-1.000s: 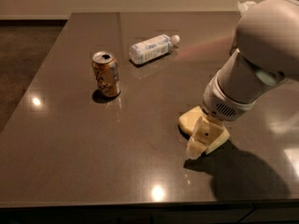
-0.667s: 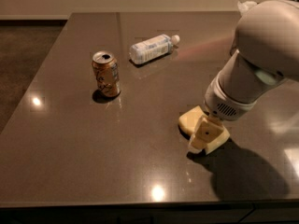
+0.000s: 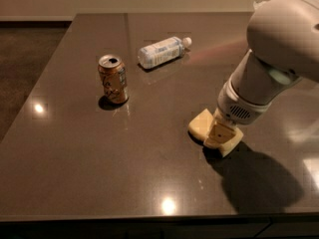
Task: Move sponge near orange can
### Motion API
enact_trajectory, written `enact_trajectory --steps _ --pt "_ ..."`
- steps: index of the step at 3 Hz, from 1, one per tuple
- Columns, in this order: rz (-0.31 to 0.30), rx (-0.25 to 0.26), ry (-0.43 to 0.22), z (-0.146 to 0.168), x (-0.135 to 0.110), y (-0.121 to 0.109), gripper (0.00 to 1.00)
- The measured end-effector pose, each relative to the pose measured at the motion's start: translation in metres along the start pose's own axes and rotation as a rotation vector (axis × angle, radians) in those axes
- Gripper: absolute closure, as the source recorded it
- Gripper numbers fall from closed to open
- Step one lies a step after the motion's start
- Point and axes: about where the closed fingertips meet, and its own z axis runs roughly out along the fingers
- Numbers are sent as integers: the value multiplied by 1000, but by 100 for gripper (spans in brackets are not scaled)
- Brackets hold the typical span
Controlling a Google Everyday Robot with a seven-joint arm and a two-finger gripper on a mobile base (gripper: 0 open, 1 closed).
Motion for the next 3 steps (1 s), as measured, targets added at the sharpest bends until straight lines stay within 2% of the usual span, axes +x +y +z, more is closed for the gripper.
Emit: enact_trajectory --steps 1,2,3 --pt "-47 0 -17 -3 -26 -8 88" --pt "-97 3 -45 -7 -61 -19 100" --pt "-137 1 -69 -8 -96 -33 100"
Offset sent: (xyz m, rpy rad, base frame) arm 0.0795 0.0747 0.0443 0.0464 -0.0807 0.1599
